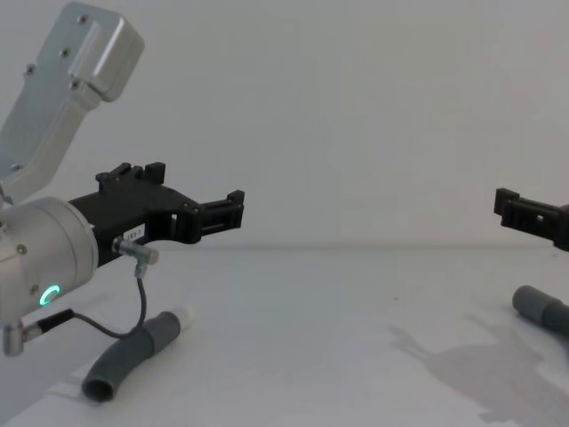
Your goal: Use both hands to pick up one end of the pipe from the table, align the ends, and insert them.
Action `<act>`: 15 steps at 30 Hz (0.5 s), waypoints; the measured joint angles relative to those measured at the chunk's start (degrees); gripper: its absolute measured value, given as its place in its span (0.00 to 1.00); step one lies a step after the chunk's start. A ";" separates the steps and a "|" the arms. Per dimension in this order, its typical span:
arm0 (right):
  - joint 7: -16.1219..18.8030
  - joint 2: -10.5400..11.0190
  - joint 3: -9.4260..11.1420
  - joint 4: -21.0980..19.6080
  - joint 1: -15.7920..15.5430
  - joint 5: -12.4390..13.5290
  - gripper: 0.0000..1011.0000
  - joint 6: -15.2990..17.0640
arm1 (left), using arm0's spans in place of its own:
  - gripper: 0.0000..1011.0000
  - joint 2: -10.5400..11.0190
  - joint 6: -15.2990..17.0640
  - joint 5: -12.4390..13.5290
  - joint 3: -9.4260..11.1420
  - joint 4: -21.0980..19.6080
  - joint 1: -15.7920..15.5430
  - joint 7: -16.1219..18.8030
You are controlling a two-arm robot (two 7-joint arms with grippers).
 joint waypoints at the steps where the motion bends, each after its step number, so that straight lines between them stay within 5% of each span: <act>1: 0.00 0.00 0.00 0.00 0.00 0.00 0.99 0.00 | 0.99 0.00 0.00 0.00 0.00 0.00 0.00 0.00; 15: 0.23 -0.06 0.06 -0.03 -0.20 0.11 0.99 0.08 | 0.99 -0.39 1.77 0.37 -0.40 -0.45 0.38 0.62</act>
